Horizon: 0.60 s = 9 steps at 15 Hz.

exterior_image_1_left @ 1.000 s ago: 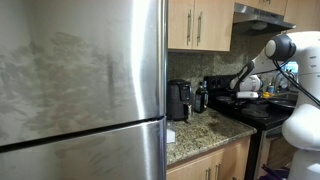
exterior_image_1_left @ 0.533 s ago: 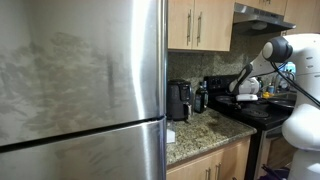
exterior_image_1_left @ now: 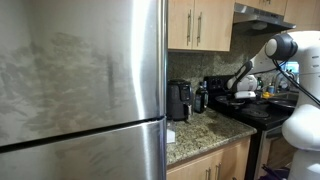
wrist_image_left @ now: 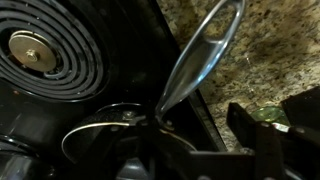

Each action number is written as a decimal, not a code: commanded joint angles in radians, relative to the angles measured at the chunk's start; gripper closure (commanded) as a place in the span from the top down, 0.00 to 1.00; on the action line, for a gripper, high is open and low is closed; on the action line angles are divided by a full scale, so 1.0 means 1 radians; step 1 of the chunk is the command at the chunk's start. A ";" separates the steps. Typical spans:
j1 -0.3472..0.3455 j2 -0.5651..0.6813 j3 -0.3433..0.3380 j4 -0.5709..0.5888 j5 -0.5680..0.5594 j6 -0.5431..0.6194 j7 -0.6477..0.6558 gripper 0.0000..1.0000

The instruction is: Move the black pan to the top left plate on the stove

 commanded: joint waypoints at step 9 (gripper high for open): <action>-0.004 -0.206 -0.052 -0.004 0.000 -0.063 -0.139 1.00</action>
